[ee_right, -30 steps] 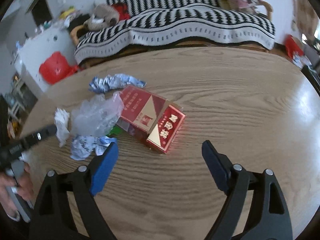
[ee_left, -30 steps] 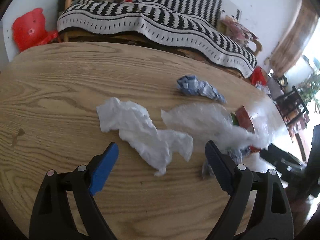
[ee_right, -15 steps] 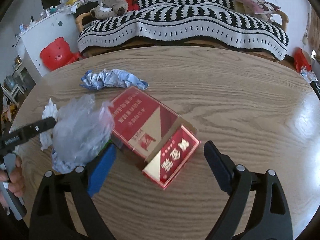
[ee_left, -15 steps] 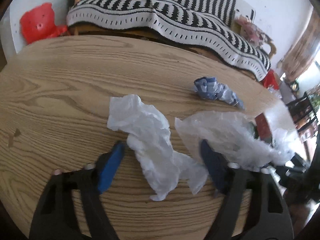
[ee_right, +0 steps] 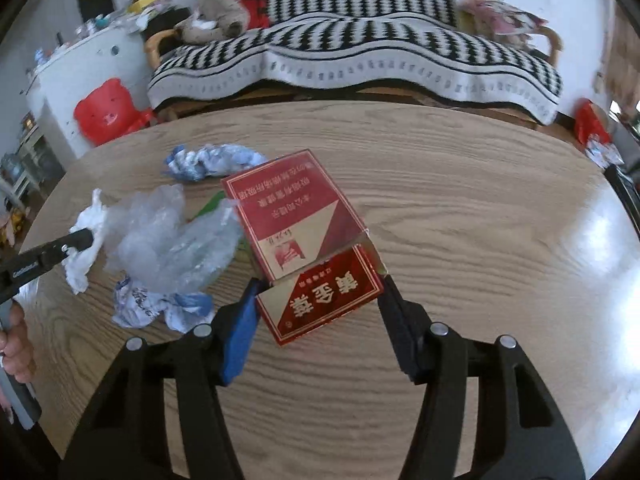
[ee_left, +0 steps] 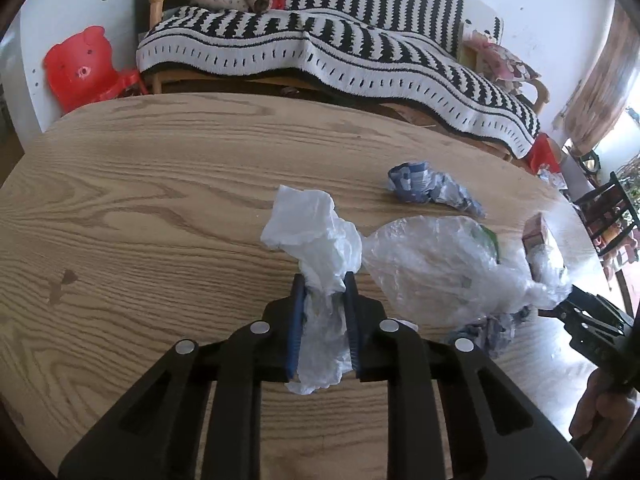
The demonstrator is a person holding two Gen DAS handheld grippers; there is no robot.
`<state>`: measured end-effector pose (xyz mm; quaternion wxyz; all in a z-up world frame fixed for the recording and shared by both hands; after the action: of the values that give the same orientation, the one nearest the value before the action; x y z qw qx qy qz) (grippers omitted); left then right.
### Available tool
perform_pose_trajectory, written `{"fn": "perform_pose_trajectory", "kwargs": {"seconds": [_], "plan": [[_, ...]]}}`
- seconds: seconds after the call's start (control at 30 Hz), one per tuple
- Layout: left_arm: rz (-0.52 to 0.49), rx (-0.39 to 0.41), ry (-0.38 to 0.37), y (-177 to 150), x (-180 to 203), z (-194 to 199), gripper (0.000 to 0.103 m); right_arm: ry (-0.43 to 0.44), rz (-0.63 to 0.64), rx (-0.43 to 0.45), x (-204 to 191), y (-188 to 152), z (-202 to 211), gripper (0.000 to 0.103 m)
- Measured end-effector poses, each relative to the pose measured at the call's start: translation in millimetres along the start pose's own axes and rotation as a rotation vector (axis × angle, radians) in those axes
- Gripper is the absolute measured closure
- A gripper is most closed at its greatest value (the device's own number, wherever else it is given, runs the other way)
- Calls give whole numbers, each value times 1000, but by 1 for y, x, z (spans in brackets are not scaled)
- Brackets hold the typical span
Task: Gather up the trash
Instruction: 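Grasp the white tissue with the left tool while the right tool grasps the red cigarette box, then carry the tissue and cigarette box to the bin and open both tools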
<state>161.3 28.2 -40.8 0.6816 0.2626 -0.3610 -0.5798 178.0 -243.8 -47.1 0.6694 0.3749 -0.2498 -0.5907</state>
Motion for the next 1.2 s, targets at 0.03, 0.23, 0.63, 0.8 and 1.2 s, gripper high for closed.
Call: {"fn": "perform_pose_trajectory", "kwargs": {"seconds": [0.03, 0.23, 0.63, 0.8, 1.2], "plan": [[0, 5, 0, 1, 0, 3, 85, -11, -13, 7, 3, -1, 5, 45], [1, 50, -17, 11, 5, 29, 85, -97, -60, 26, 30, -6, 47, 45], [-76, 61, -198, -7, 93, 67, 85, -219, -177, 61, 91, -42, 170, 45], [-217, 1, -404, -57, 196, 90, 85, -292, -253, 69, 123, -64, 215, 45], [-437, -64, -715, -154, 347, 143, 85, -459, -435, 93, 208, -137, 323, 45]]}}
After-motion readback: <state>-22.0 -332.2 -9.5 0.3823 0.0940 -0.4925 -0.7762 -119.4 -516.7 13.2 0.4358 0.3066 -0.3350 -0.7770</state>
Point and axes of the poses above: each gripper's, at about its wrist camera, not at the fingertips, and z roughly against the way its jaws point, x to its right, y to its top, the point moved 1 cm from there along -z, roughly the way its jaws point, and after that the axes turned 15 degrees about x, right-handed, at the moved point
